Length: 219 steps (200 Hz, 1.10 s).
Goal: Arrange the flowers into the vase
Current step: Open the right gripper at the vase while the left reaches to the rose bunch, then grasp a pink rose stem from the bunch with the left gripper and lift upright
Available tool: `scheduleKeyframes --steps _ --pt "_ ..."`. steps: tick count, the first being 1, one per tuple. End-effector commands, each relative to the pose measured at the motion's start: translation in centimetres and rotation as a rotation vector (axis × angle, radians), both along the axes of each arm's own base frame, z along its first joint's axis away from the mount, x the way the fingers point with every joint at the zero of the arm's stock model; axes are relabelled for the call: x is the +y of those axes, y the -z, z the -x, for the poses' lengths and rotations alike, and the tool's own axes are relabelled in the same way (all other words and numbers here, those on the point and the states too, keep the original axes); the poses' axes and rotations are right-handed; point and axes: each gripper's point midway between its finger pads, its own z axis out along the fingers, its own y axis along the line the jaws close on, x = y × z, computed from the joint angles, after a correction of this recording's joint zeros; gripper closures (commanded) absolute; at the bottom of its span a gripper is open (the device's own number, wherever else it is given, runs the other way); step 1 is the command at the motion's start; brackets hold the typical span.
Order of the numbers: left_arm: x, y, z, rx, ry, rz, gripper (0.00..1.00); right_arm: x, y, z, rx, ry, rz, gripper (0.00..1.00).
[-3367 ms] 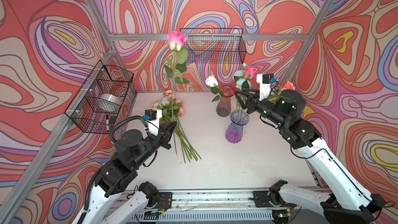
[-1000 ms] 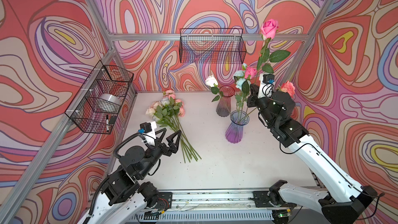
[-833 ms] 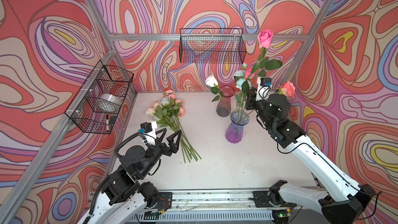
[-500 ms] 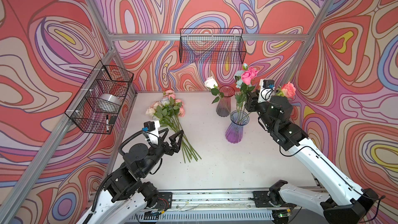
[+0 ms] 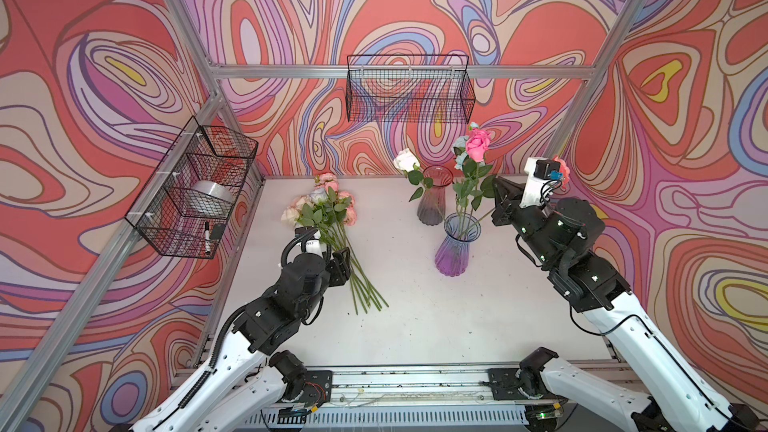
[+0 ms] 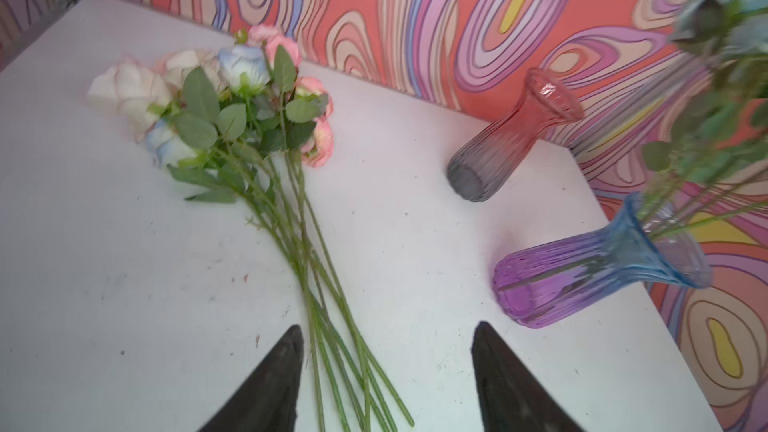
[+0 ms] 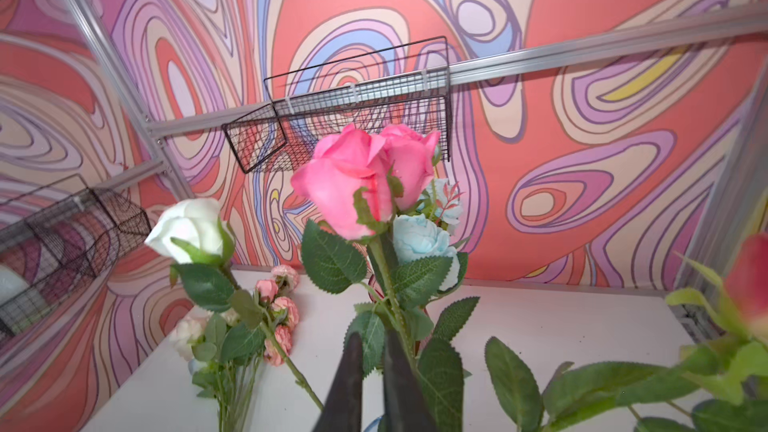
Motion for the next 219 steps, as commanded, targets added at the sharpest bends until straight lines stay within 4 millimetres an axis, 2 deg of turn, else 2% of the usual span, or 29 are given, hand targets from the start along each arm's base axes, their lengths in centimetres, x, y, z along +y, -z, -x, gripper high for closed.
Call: scheduleKeyframes --steps 1,31,60,76,95,122,161,179,219 --pt "1.7 2.2 -0.6 0.131 -0.101 0.026 0.62 2.1 3.9 1.0 0.134 -0.135 -0.01 1.0" --pt "1.9 6.3 -3.2 0.275 -0.134 0.05 0.64 1.9 5.9 2.1 0.166 -0.147 -0.063 1.0" --pt "0.2 10.8 -4.9 0.409 -0.091 0.018 0.64 1.5 7.1 2.4 0.189 -0.131 -0.067 1.0" --pt "-0.6 12.4 -5.8 0.449 -0.073 0.011 0.62 1.7 8.0 2.5 0.209 -0.139 -0.068 1.0" --pt "-1.7 13.3 -6.9 0.464 -0.046 0.027 0.59 1.6 8.9 2.3 0.224 -0.134 -0.051 1.0" --pt "-1.6 13.9 -8.6 0.482 -0.066 -0.028 0.6 1.5 9.4 2.2 0.221 -0.123 -0.035 1.0" --pt "0.0 15.6 -10.2 0.527 -0.141 -0.14 0.7 1.5 10.2 2.0 0.23 -0.12 -0.024 1.0" --pt "-0.3 16.7 -10.5 0.545 -0.131 -0.13 0.72 1.2 10.3 2.1 0.227 -0.108 -0.019 1.0" --pt "-1.0 19.3 -10.5 0.598 -0.108 -0.123 0.85 1.1 10.3 2.0 0.225 -0.1 -0.017 1.0"
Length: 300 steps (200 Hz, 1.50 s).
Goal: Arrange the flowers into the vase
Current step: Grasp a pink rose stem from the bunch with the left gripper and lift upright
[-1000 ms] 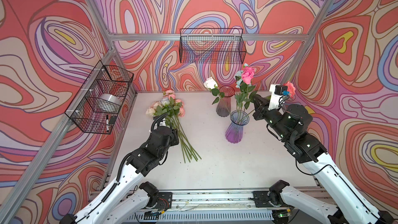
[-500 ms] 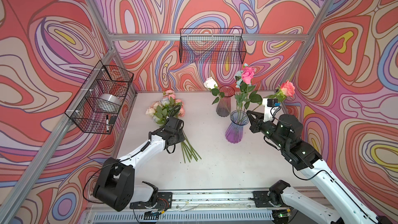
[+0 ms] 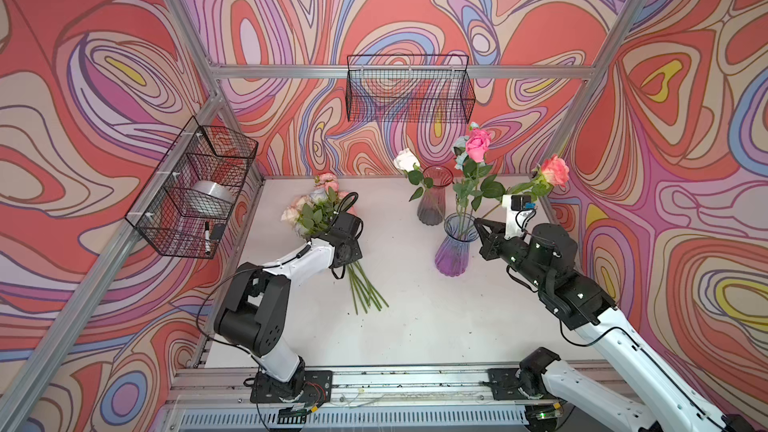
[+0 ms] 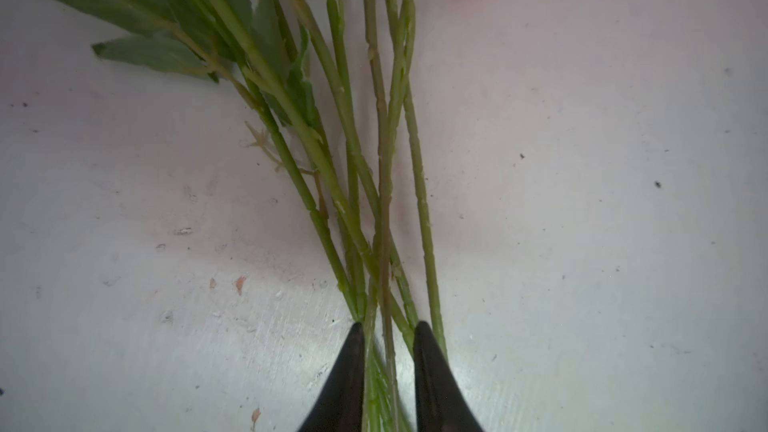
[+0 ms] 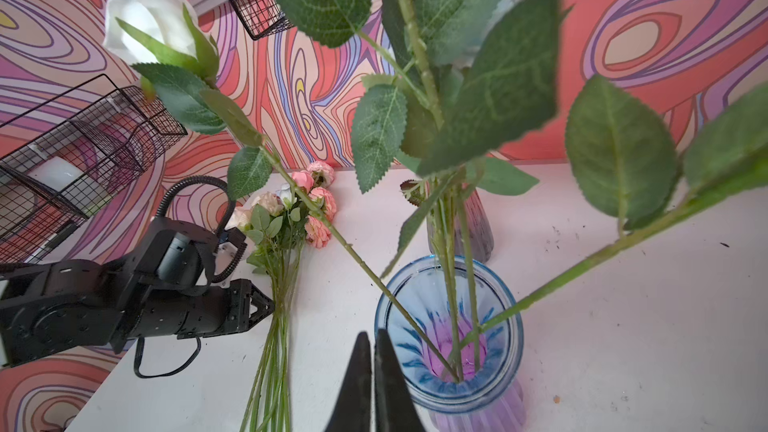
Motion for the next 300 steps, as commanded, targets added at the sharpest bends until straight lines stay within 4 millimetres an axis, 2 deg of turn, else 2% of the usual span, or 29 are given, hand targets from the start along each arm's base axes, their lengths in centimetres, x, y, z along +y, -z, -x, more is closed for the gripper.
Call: scheduleKeyframes --steps 1,36,64,90,139,173,205,236,252,266,300 --pt "-0.1 0.7 -0.5 0.002 -0.004 0.008 0.86 -0.4 0.0 0.0 -0.015 0.016 0.009 1.0" --pt "-0.1 0.9 -0.3 0.0 0.003 0.015 1.0 -0.3 -0.1 -0.1 -0.013 0.016 0.01 1.0" --pt "-0.1 0.2 0.1 -0.009 0.004 0.023 1.0 -0.2 -0.3 -0.1 -0.011 0.011 0.003 1.0" --pt "0.2 -1.9 0.7 -0.045 -0.007 0.046 1.0 -0.2 -0.6 0.0 -0.015 0.01 -0.011 1.0" --pt "0.8 -10.3 3.1 -0.244 0.025 0.132 1.0 0.2 -2.2 0.3 -0.036 -0.015 -0.035 1.0" --pt "-0.3 -16.6 5.3 -0.476 0.154 0.253 1.0 1.0 -3.3 0.3 -0.055 -0.057 -0.069 0.98" --pt "-2.1 -23.3 7.9 -0.786 0.353 0.365 1.0 2.5 -4.4 0.3 -0.069 -0.131 -0.108 0.95" --pt "-3.2 -27.7 10.5 -0.992 0.491 0.413 1.0 4.6 -6.2 0.8 -0.088 -0.25 -0.149 0.83" --pt "-4.2 -29.6 11.6 -1.064 0.564 0.412 1.0 5.9 -7.2 1.3 -0.097 -0.33 -0.18 0.73" --pt "-5.8 -31.5 12.6 -1.105 0.639 0.412 1.0 7.2 -7.5 1.5 -0.076 -0.386 -0.173 0.68" --pt "-11.2 -34.3 14.1 -1.146 0.817 0.367 1.0 11.8 -8.2 3.1 -0.075 -0.508 -0.093 0.59"
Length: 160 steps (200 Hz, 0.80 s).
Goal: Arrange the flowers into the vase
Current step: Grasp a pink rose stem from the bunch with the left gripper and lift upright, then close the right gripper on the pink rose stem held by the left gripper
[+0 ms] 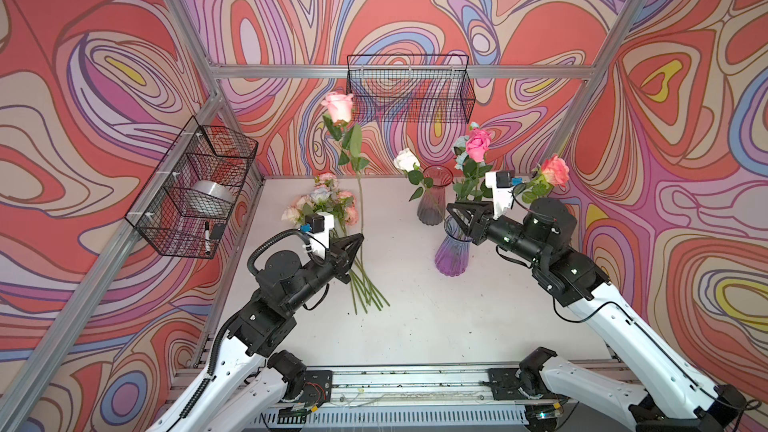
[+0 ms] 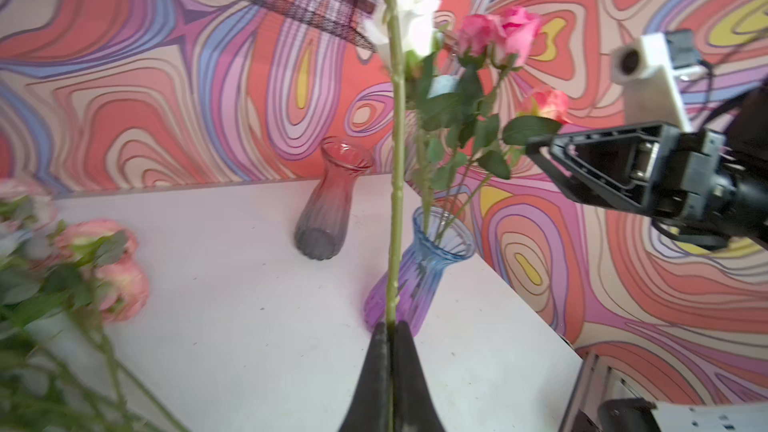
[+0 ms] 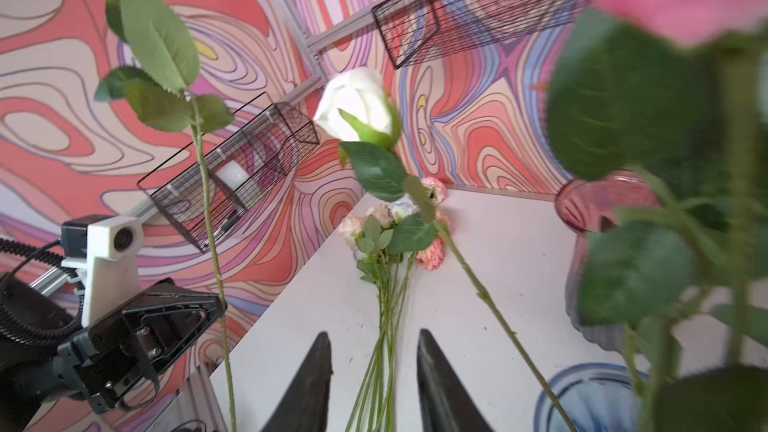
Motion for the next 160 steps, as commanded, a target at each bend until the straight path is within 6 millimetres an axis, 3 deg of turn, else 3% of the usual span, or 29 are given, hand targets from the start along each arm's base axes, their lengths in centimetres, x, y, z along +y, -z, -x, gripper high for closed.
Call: scheduleKeyframes --steps 1,34,74,95,128,143,160 --pt "-2.9 -4.1 0.8 -0.168 0.059 -0.039 1.0 3.3 -0.7 2.2 -0.035 -0.127 0.043 0.59" --pt "-6.5 -5.1 1.1 -0.17 0.161 -0.002 1.0 6.2 -2.4 4.4 -0.074 -0.26 0.011 0.54" --pt "-8.4 -4.4 1.2 -0.148 0.203 0.009 1.0 6.8 -2.4 4.6 -0.068 -0.284 -0.021 0.57" --pt "-8.6 -4.3 1.4 -0.149 0.211 0.015 1.0 7.2 -2.2 3.9 -0.054 -0.276 -0.018 0.66" --pt "-8.4 -4.0 1.4 -0.144 0.204 0.004 1.0 7.6 -2.4 3.0 -0.051 -0.253 -0.04 0.94" --pt "-8.3 -3.7 1.5 -0.143 0.204 0.001 1.0 7.6 -2.5 2.9 -0.053 -0.249 -0.044 1.0" --pt "-8.1 -3.5 1.3 -0.142 0.19 -0.004 1.0 7.4 -2.4 2.7 -0.053 -0.231 -0.051 1.0"
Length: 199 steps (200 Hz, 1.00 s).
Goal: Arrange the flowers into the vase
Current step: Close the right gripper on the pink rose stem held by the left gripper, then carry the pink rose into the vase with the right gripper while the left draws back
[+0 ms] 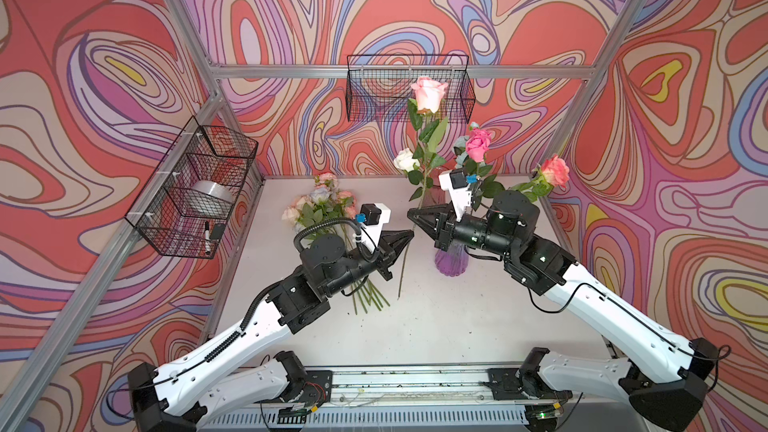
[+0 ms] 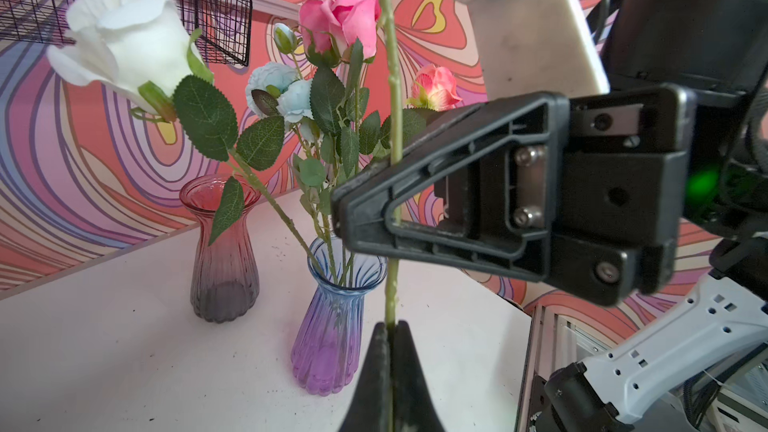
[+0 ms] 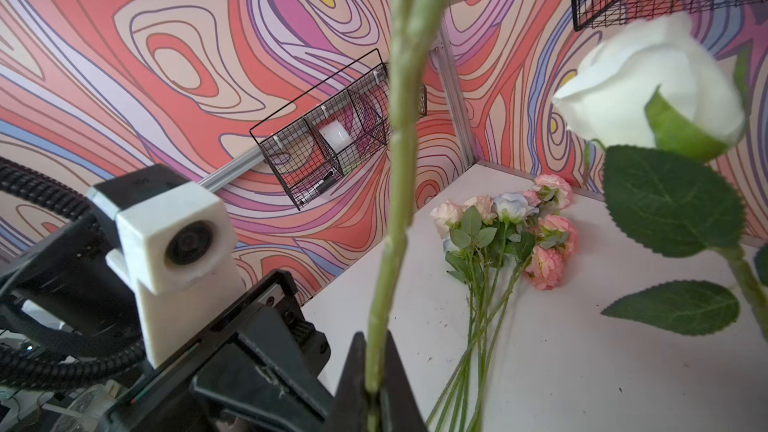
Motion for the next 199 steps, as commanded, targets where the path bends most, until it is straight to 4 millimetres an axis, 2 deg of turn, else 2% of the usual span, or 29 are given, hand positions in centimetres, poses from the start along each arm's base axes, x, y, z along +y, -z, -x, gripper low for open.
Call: scheduleKeyframes --steps 1,6,30,44,71,88,121,139,161,199 --pt "0.4 -1.0 0.5 -0.039 0.001 0.03 1.0 -0.2 -1.3 -0.2 -0.027 0.026 -0.038 1.0" --pt "0.5 -0.9 0.4 -0.038 -0.007 0.029 0.98 -0.2 -1.3 -0.2 -0.028 0.028 -0.037 1.0" --pt "1.8 -0.4 -0.2 -0.026 -0.08 0.016 0.41 -1.3 -1.9 -0.6 -0.067 0.09 -0.011 1.0" --pt "3.4 0.2 -0.5 -0.011 -0.157 0.014 0.28 -2.7 -2.7 -1.1 -0.116 0.169 0.027 1.0" --pt "7.2 1.5 0.0 0.008 -0.276 0.065 0.25 -6.0 -5.4 -1.2 -0.219 0.311 0.082 1.0" --pt "9.2 2.6 0.5 0.026 -0.328 0.1 0.25 -7.9 -6.3 -1.8 -0.265 0.415 0.126 1.0" --pt "12.2 3.9 1.4 0.042 -0.404 0.111 0.24 -12.3 -7.5 -3.7 -0.364 0.679 0.234 1.0" --pt "13.0 4.3 1.7 0.048 -0.423 0.106 0.24 -14.3 -8.2 -4.6 -0.413 0.809 0.269 1.0" --pt "13.2 4.8 1.8 0.056 -0.424 0.104 0.24 -15.1 -7.5 -6.2 -0.411 0.88 0.326 1.0" --pt "13.1 5.3 2.0 0.073 -0.415 0.103 0.24 -15.9 -4.5 -8.5 -0.322 0.886 0.332 1.0"
